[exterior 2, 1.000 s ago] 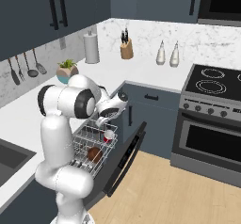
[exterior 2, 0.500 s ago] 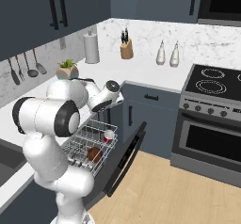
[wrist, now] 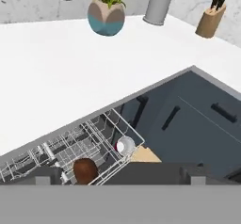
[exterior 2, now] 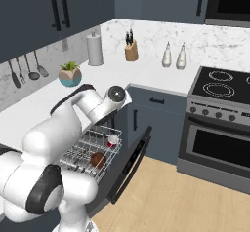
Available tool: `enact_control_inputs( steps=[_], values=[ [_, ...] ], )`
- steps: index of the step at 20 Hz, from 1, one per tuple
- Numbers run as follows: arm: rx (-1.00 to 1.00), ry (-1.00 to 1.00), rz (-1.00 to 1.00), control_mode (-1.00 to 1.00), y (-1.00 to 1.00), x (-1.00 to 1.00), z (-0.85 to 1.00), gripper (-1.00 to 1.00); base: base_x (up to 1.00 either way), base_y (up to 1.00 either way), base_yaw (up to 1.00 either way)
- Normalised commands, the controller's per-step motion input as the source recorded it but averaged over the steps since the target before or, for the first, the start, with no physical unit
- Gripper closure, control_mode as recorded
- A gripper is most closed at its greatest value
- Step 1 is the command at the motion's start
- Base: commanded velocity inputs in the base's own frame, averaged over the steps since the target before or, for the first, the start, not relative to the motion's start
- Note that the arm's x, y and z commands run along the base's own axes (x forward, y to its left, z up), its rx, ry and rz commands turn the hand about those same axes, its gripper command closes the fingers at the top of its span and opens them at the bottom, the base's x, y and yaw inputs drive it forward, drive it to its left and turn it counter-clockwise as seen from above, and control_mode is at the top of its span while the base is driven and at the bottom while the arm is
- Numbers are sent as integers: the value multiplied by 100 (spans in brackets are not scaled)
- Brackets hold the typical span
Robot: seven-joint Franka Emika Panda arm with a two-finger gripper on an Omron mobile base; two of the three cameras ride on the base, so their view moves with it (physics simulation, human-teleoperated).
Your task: Pick up the cup and bowl from the counter, place them in the dishwasher, and close the dishwasher door.
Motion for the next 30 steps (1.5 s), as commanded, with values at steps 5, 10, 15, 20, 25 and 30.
enact_control_inputs(
  steps=[5, 10, 15, 20, 25, 30],
  values=[
    [7, -8, -14, -100, -50, -100, 43, -100, 0, 0, 0],
    [37, 7, -37, -100, -75, -100, 28, -100, 0, 0, 0],
    [33, 3, -25, -100, -73, -76, 0, -100, 0, 0, 0],
    [29, 15, 1, -100, -33, -28, -6, -100, 0, 0, 0],
    [53, 3, 3, -100, -9, -10, -29, -100, 0, 0, 0],
    [61, 9, 6, -100, 0, 0, -62, -100, 0, 0, 0]
  ],
)
